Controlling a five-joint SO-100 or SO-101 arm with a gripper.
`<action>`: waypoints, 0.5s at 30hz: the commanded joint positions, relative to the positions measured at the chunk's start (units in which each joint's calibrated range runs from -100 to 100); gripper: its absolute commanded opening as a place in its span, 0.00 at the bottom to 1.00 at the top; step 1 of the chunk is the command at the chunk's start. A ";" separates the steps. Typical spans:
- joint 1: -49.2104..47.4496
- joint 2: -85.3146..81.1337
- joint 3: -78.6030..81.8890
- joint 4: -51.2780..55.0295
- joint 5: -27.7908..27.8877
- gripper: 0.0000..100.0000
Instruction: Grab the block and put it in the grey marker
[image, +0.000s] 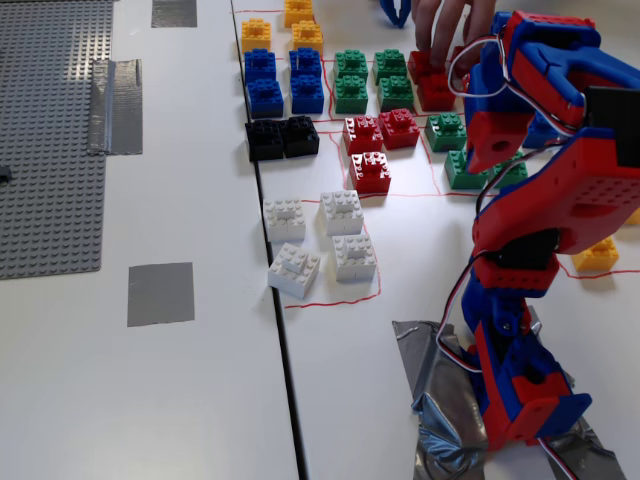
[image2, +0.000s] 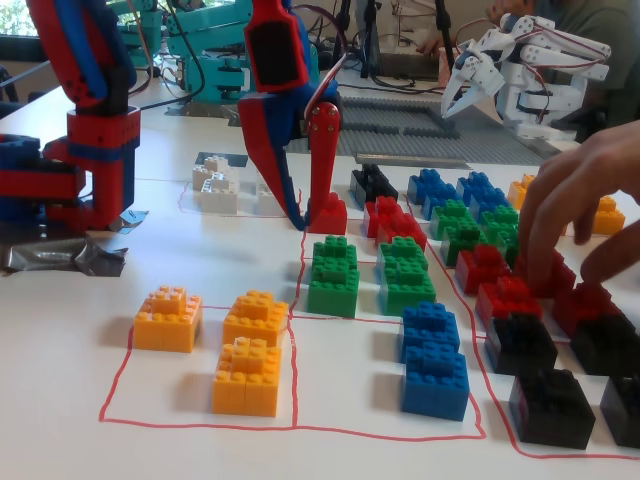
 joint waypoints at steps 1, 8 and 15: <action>-1.93 -0.63 -5.72 -1.50 0.39 0.00; -3.60 4.57 -12.72 -1.91 -0.59 0.00; -3.69 5.31 -12.53 -1.91 -1.17 0.00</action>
